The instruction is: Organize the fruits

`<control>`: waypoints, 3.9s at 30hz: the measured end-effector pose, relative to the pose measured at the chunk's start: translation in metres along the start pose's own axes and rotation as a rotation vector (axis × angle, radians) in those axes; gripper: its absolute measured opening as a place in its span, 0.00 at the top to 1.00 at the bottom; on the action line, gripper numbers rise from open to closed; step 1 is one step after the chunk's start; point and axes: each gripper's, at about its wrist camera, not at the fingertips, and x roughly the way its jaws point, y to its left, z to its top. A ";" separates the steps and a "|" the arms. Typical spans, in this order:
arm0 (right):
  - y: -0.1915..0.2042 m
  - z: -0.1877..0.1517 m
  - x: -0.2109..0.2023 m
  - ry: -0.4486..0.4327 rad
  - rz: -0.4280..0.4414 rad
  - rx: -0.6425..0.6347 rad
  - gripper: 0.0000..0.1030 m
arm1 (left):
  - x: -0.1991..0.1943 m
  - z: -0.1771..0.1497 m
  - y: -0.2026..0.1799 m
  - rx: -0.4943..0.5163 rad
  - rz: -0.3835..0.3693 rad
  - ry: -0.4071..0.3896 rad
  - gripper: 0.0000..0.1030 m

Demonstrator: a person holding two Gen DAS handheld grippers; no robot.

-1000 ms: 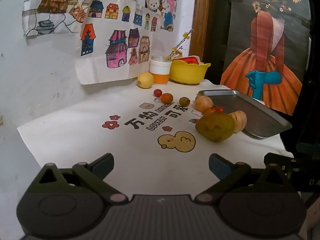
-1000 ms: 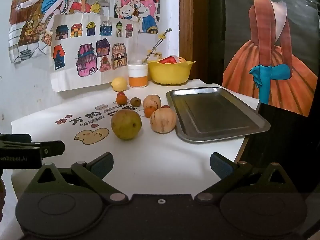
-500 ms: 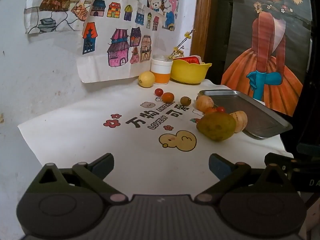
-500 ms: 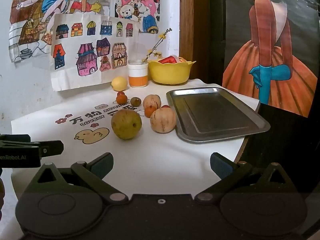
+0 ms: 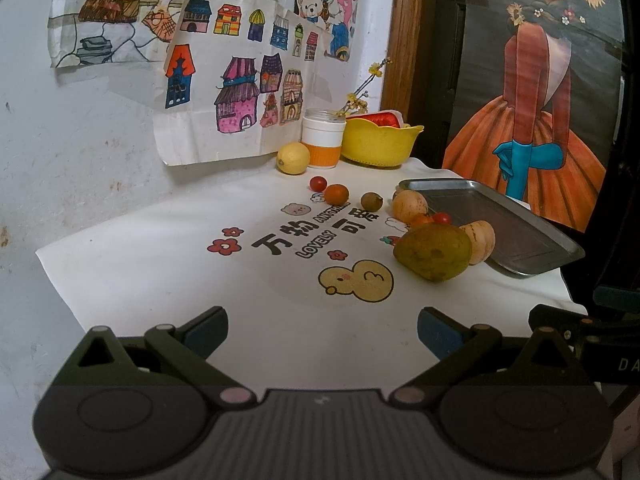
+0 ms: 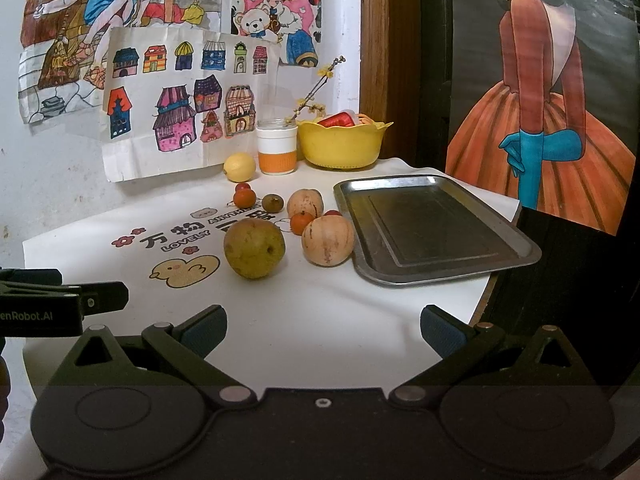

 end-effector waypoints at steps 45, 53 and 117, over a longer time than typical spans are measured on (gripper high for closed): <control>0.001 -0.003 0.004 0.033 0.026 -0.005 0.00 | 0.001 -0.002 -0.001 0.005 0.008 0.013 0.00; 0.000 -0.004 0.006 0.039 0.032 -0.002 0.00 | 0.004 0.001 -0.004 0.036 0.008 0.013 0.00; -0.026 0.046 0.129 0.023 0.232 -0.496 0.35 | 0.132 0.068 -0.057 -0.129 -0.242 0.273 0.29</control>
